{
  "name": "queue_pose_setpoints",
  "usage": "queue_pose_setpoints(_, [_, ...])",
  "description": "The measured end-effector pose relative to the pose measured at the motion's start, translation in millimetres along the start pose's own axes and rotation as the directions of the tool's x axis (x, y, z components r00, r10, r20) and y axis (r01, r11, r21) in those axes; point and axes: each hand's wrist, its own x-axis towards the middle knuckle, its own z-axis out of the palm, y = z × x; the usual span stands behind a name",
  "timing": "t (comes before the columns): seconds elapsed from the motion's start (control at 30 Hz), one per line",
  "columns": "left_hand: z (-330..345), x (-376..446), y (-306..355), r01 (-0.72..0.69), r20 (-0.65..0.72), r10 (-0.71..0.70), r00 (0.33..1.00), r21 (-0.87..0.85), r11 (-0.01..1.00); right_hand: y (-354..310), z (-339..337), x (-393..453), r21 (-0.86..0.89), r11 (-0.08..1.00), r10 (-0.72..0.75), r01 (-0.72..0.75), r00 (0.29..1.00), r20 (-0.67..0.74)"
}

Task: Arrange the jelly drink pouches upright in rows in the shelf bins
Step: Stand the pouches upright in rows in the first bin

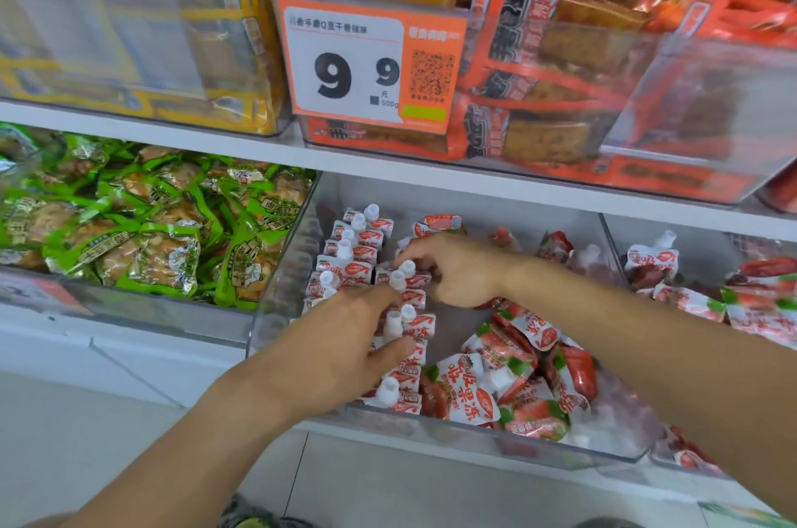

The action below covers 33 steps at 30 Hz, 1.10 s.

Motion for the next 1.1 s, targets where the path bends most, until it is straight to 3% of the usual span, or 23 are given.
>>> queue_pose_setpoints(0.07, [2, -2, -1, -0.014, 0.023, 0.014, 1.000, 0.009, 1.000, -4, 3, -6, 0.044, 0.998, 0.033, -0.033, 0.999, 0.001])
queue_pose_setpoints(0.17, [4, 1, -1, -0.022, 0.033, 0.021, 0.999, 0.031, 0.999, 0, 1, -12, 0.399, 0.916, -0.026, -0.048, 0.984, 0.177])
queue_pose_setpoints(0.23, [4, 5, 1, -0.034, 0.015, 0.033, 0.999, 0.057, 0.998, 12, -12, -14, 0.487, 0.871, -0.003, -0.067, 0.990, 0.143])
queue_pose_setpoints(0.27, [5, 7, 1, -0.040, -0.013, 0.041, 0.999, 0.069, 0.997, 18, -21, -14, 0.425, 0.905, 0.031, -0.039, 0.999, 0.027])
queue_pose_setpoints(0.33, [8, 12, 0, -0.037, -0.101, 0.046, 0.994, 0.083, 0.996, 29, -33, -13, 0.135, 0.991, 0.010, 0.025, 0.969, -0.247])
queue_pose_setpoints(0.37, [10, 16, 1, -0.030, -0.130, 0.040, 0.991, 0.073, 0.997, 32, -36, -11, 0.030, 0.999, -0.015, 0.025, 0.954, -0.298])
queue_pose_setpoints(0.5, [15, 26, 1, 0.020, -0.050, -0.016, 0.999, 0.078, 0.997, 28, -21, 7, -0.267, 0.959, -0.138, 0.095, 0.979, -0.148])
queue_pose_setpoints(0.6, [11, 27, 3, 0.026, -0.017, -0.024, 1.000, 0.121, 0.992, 23, -14, 18, -0.425, 0.895, -0.225, 0.140, 0.961, -0.158])
queue_pose_setpoints(0.7, [7, 24, 4, 0.015, -0.023, -0.012, 1.000, 0.125, 0.992, 18, -15, 16, -0.486, 0.872, -0.201, 0.048, 0.942, -0.268])
queue_pose_setpoints(0.8, [11, 22, 3, 0.003, -0.034, 0.002, 0.999, 0.151, 0.988, 14, -24, 7, -0.261, 0.963, -0.046, -0.073, 0.904, -0.426])
queue_pose_setpoints(0.87, [15, 24, -1, -0.002, -0.043, 0.010, 0.999, 0.169, 0.986, 11, -23, 7, -0.139, 0.989, -0.014, -0.048, 0.911, -0.412])
queue_pose_setpoints(0.97, [15, 25, -3, -0.013, -0.046, 0.022, 0.999, 0.179, 0.984, 12, -15, 15, -0.267, 0.964, -0.095, 0.004, 0.939, -0.330])
queue_pose_setpoints(1.1, [12, 20, 0, -0.040, -0.082, 0.055, 0.995, 0.182, 0.982, 16, -7, 22, -0.440, 0.897, -0.125, -0.049, 0.925, -0.359])
